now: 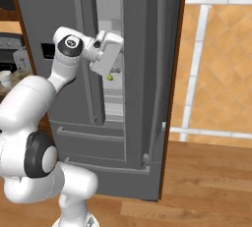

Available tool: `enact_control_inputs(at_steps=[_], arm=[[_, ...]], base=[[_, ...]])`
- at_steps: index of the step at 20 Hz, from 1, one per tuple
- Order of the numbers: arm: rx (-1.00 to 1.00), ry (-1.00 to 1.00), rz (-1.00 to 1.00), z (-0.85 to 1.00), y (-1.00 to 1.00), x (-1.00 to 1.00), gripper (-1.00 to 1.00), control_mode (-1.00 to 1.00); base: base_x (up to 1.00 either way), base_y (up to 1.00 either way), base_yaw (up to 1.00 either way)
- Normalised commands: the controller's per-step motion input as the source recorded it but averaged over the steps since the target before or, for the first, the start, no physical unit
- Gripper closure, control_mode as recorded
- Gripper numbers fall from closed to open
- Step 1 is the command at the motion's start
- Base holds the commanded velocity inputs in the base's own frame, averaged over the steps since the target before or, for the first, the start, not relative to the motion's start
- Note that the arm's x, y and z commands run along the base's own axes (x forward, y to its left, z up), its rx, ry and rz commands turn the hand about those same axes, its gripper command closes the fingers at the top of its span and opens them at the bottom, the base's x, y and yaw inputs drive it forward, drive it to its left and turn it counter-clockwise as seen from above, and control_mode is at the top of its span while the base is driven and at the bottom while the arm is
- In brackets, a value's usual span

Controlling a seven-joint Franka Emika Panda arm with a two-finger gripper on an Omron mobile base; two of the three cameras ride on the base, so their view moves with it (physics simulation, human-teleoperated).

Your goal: Grab a lemon wedge from the fridge and one ice cube from the ice bowl, and put them in the glass of lemonade.

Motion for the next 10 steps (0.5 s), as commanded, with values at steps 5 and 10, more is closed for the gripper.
enact_control_inputs(at_steps=[5, 10], arm=[[0.0, -0.11, 0.0, 0.0, -0.78, -0.06, -1.0, -1.0], [0.0, -0.07, 0.0, -0.03, -0.7, 0.0, -1.0, -1.0]], base=[[0.0, 0.0, 0.0], [0.0, 0.0, 0.0]])
